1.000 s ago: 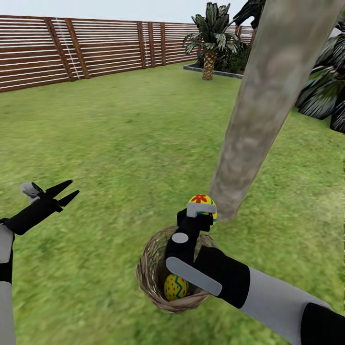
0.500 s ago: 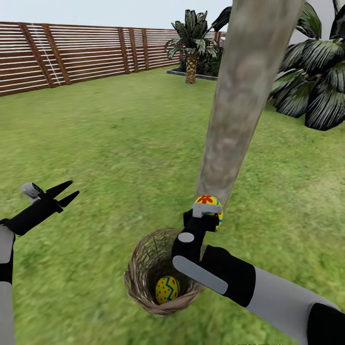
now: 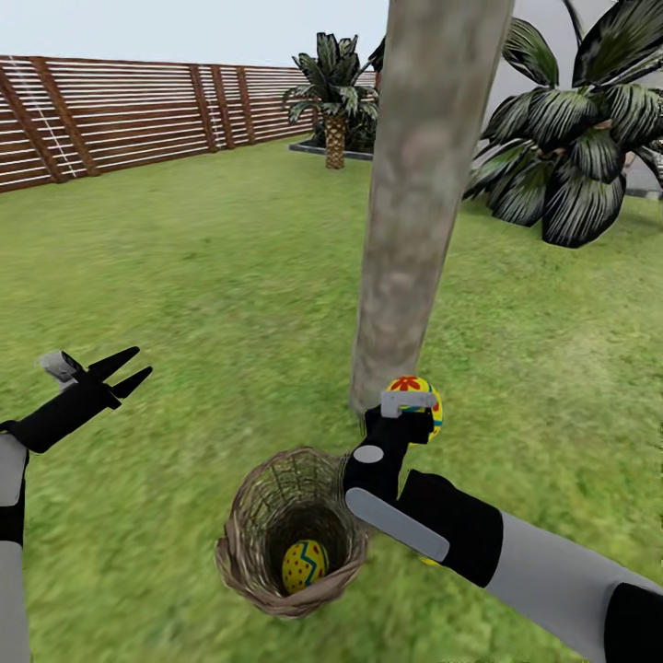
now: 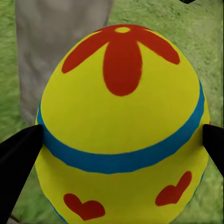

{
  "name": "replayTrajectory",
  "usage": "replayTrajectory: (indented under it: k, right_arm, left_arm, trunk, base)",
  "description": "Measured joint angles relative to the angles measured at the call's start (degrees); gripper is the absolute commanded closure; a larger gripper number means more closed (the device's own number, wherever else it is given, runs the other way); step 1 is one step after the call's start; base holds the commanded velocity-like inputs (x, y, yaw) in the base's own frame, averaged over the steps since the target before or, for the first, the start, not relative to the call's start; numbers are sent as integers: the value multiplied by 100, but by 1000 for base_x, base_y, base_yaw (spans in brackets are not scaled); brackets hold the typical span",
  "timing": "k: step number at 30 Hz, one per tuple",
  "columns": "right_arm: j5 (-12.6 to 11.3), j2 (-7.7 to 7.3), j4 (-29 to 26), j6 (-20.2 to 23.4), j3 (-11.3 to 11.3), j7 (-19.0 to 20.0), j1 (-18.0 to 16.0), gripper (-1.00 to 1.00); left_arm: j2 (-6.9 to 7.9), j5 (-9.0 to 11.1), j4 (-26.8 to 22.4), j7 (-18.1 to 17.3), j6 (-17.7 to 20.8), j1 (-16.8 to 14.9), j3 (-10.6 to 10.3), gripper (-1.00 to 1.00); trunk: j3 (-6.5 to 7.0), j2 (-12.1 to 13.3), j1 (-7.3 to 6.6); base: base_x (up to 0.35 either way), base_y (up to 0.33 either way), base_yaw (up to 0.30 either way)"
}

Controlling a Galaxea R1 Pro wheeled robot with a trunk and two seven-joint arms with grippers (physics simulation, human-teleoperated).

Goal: Take the three Easter eggs out of the wicker basket on the lawn in the garden, then place them on the lawn next to a single tree (choose any tree) so that all three eggs are next to the same tree and none are left in the basket.

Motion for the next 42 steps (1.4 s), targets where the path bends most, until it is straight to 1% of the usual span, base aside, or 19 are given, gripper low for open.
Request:
replayTrajectory:
  k: [3, 6, 10, 12, 15, 17, 19, 22, 23, 25, 27, 29, 33, 34, 36, 37, 38, 40, 42]
  right_arm:
    - [-104, -50, 14, 3, -8, 0, 6, 100]
    - [-127, -254, 18, 2, -18, 0, 8, 100]
    - [-137, -395, 49, -15, -61, 0, 9, 100]
    - [-221, -595, 71, -20, -238, 277, 9, 100]
    - [-872, -1014, 79, -10, -567, 856, 8, 100]
    - [-1036, -1260, 84, -9, -703, 1332, 9, 100]
    - [-1078, -1405, 142, -7, -759, 1814, 9, 100]
    - [-1091, -1448, 398, 17, -952, 2349, 9, 100]
    - [-1094, -1457, 556, 39, -1050, 2663, 9, 100]
    - [-1086, -1490, 873, 401, -1275, 3278, 9, 100]
    - [-1079, -1498, 1080, 675, -1516, 3656, 9, 100]
    - [-1086, -1494, 1302, 787, -1700, 3853, 9, 100]
    - [-1096, -1459, 1568, 1057, -1771, 4034, 9, 100]
    - [-1094, -1456, 1675, 1213, -1821, 4241, 9, 100]
    - [-1073, -1453, 2225, 1509, -2111, 5092, 9, 100]
    - [-1061, -1450, 2726, 1582, -2222, 5652, -3, 100]
    - [-1065, -1447, 2869, 1589, -2240, 5794, -10, 100]
    - [-1066, -1443, 2988, 1596, -2246, 5910, -15, 100]
    - [-1071, -1448, 3007, 1598, -2237, 5935, -17, 100]
  left_arm:
    - [-3, 0, -1, -2, 0, 1, 0, -100]
    - [-3, 0, -1, 3, 0, 0, -5, -100]
    - [-5, 0, -1, 3, 0, 0, -8, -100]
    - [-5, 0, -1, 4, 0, 0, -8, -100]
    - [-5, 0, 0, 5, 0, -1, -8, -100]
    - [-6, 0, -1, 5, 0, 1, -8, -100]
    - [-6, 0, -1, 4, 0, 1, -9, -100]
    - [-6, -5, -1, 4, 0, 3, -9, -100]
    - [-6, -8, -1, 4, 0, 4, -9, -100]
    - [-6, -9, -1, 4, -2, -1, -9, -100]
    - [-6, -9, -1, 4, -5, -1, -9, -100]
    - [-6, -9, 0, 4, -8, 0, -9, -100]
    - [-14, -10, 3, 4, -9, 1, -17, -100]
    - [-14, -10, 1, 4, -9, 0, -17, -100]
    - [-16, -10, 2, 4, -9, 0, -21, -100]
    - [-21, -13, 5, 6, -9, 4, -68, -100]
    - [-23, -16, 4, 9, -9, 4, -173, -100]
    - [-24, -19, 1, 12, -9, 2, -430, -100]
    - [-30, -13, 0, 10, -9, 2, -493, -100]
  trunk:
    - [22, 0, 0]
    - [44, 0, 0]
    - [74, 0, 0]
    - [89, 0, 0]
    - [111, 0, 0]
    - [126, 0, 0]
    - [140, 0, 0]
    - [163, 0, 0]
    - [170, 0, 0]
    - [185, 0, 0]
    - [200, 0, 0]
    - [214, 0, 0]
    - [244, 0, 0]
    - [251, 0, 0]
    - [266, 0, 0]
    - [273, 1, 0]
    - [281, 0, 0]
    - [296, 0, 0]
    - [310, 0, 0]
  base:
    - [0, 0, -205]
    - [0, 0, -205]
    - [0, 0, -205]
    - [0, 0, -205]
    - [0, 0, -205]
    - [0, 0, -205]
    - [0, 0, -204]
    - [0, 0, -205]
    - [0, 0, -204]
    - [0, 0, -205]
    - [0, 0, -205]
    - [0, 0, -205]
    - [0, 0, -205]
    - [0, 0, -205]
    - [0, 0, -205]
    - [0, 0, -205]
    - [0, 0, -205]
    - [0, 0, -205]
    - [0, 0, -205]
